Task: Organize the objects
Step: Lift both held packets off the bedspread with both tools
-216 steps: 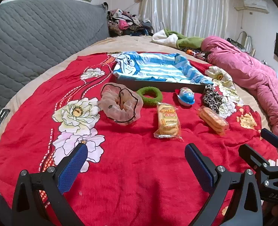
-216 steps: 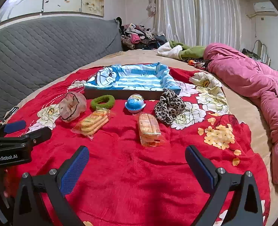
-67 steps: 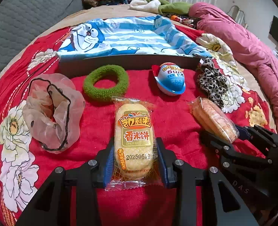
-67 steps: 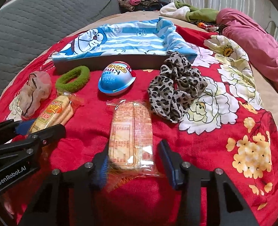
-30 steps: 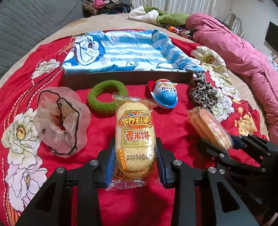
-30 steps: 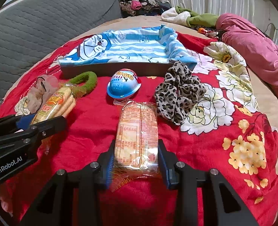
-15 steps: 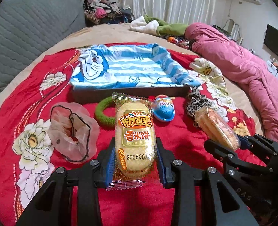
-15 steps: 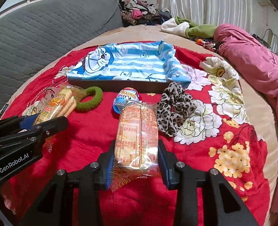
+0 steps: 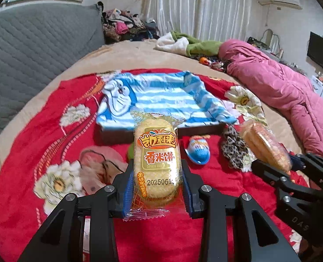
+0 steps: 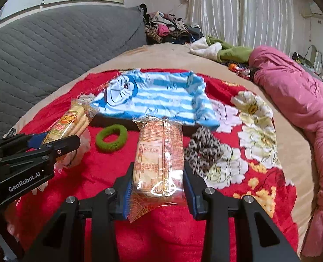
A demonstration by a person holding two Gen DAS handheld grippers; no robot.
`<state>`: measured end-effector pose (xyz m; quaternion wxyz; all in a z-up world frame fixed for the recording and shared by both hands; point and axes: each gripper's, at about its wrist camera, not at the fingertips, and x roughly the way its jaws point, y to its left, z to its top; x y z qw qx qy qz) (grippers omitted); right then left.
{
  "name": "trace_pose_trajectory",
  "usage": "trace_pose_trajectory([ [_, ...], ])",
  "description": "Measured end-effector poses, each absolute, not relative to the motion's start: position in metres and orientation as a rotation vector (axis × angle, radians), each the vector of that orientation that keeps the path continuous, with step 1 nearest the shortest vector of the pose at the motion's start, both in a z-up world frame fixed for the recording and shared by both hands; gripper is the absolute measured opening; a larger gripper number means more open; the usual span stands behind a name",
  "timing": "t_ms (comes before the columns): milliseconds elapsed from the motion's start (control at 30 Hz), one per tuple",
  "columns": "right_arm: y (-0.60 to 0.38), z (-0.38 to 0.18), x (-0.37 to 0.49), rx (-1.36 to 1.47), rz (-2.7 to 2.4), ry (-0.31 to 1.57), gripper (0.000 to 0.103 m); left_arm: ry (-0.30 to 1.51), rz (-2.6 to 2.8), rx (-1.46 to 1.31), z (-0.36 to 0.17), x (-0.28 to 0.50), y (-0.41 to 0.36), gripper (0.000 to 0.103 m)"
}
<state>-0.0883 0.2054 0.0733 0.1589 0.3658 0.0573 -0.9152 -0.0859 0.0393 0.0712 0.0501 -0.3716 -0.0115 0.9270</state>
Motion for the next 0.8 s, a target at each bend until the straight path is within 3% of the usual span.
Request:
trace_pose_trajectory([
  [800,0.162,0.147,-0.109,0.859,-2.634,0.213,0.040,0.025,2.912,-0.993,0.141,-0.119,0.017,0.039],
])
